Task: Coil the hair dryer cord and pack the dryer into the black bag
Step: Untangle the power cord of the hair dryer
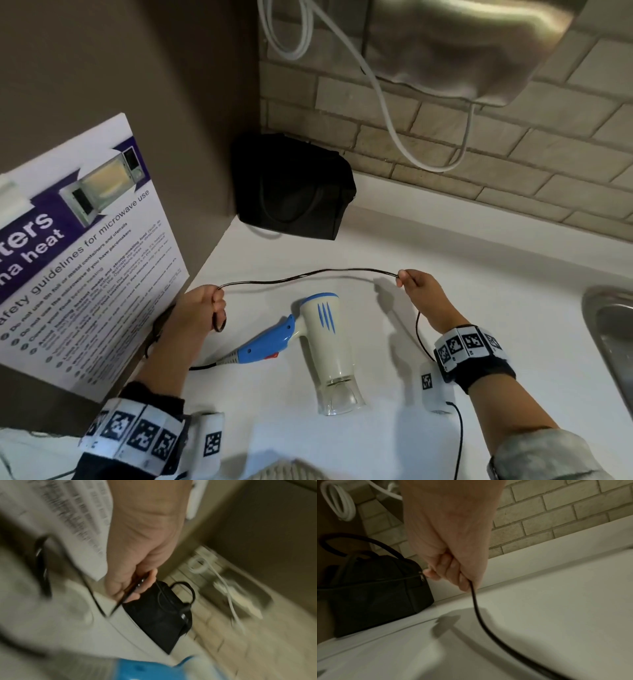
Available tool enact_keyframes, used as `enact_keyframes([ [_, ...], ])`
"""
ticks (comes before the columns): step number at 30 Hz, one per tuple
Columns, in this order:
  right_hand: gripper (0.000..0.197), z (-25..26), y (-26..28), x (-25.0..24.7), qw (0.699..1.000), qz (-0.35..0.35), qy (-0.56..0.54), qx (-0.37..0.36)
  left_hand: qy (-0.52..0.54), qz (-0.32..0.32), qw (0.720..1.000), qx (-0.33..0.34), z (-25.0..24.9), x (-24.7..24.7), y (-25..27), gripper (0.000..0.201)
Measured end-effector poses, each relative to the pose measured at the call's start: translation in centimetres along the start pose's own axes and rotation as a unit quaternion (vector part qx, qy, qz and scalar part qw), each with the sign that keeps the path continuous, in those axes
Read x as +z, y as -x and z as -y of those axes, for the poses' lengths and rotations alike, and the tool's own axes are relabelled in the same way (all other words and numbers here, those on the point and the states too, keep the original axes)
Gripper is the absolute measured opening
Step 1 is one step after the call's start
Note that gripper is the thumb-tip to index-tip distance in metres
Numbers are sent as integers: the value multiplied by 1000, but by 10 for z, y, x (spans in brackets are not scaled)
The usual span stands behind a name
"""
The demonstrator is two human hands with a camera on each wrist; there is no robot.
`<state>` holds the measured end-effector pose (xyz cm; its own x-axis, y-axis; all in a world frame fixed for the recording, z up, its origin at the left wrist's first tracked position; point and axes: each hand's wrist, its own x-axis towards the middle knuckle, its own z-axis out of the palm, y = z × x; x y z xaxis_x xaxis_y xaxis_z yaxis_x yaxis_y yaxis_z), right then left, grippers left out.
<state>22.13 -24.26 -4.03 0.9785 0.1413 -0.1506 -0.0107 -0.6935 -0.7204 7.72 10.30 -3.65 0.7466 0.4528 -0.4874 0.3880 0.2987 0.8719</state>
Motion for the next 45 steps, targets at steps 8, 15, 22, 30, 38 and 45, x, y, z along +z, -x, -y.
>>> enact_keyframes([
  [8,37,46,16,5,979,45,174,-93,-544,-83,800,237,10,26,21,46],
  [15,33,85,49,20,946,50,249,-203,-583,44,681,441,-13,91,51,56],
  [22,29,99,68,28,931,39,176,-319,-461,126,785,394,-17,108,62,21],
  [30,38,67,42,25,945,-8,218,-242,-154,99,948,262,-33,73,49,48],
  [38,32,42,33,34,944,5,282,-173,-116,54,966,226,-32,37,31,36],
  [45,25,41,32,37,961,34,221,-165,-110,0,966,232,-19,20,13,40],
])
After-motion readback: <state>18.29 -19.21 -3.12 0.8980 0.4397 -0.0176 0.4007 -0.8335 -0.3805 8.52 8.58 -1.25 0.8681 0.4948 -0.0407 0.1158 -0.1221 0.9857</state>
